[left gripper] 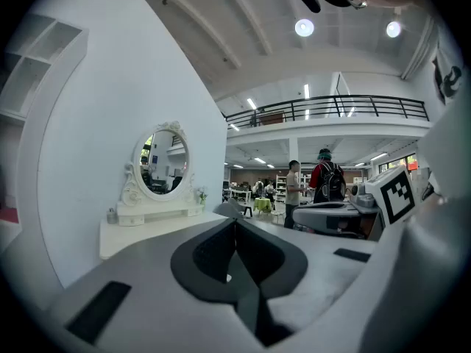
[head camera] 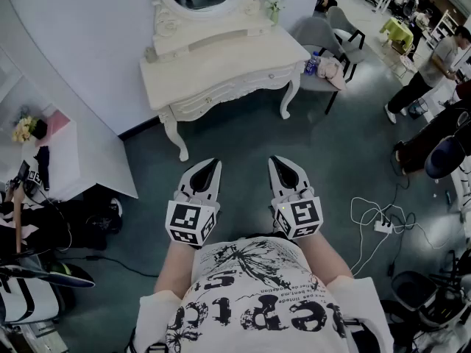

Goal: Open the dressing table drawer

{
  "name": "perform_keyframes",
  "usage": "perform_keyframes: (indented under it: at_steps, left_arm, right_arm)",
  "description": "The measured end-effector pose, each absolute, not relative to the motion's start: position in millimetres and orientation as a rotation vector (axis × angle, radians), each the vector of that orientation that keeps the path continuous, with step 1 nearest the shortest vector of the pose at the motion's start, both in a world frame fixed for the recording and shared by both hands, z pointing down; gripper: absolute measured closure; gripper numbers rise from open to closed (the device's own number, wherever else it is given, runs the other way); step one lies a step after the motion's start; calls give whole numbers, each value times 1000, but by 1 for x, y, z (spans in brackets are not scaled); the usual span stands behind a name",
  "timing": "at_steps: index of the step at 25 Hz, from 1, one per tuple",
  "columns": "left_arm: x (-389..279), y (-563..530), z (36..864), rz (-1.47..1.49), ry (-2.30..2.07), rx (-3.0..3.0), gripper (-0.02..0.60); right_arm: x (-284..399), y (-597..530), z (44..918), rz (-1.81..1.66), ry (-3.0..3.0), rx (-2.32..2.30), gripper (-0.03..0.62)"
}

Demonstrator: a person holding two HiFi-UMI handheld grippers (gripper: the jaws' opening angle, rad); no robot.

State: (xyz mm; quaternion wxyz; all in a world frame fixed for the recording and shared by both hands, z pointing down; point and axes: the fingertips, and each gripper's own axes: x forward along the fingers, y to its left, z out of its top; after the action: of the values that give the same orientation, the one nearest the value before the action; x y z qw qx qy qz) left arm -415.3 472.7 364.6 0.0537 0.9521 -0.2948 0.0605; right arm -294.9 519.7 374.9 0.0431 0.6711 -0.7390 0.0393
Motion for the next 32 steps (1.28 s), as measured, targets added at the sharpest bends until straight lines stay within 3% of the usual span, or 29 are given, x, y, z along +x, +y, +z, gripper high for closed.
perform_keyframes:
  at_steps: [18, 32]
  left_arm:
    - [-387, 455, 387, 223, -824, 2884, 561]
    - [-285, 361, 407, 273, -948, 2813, 561]
  right_arm:
    - [-264, 506, 397, 240, -2206, 2133, 576]
    - [-155, 399, 422, 317, -2290, 2008, 576]
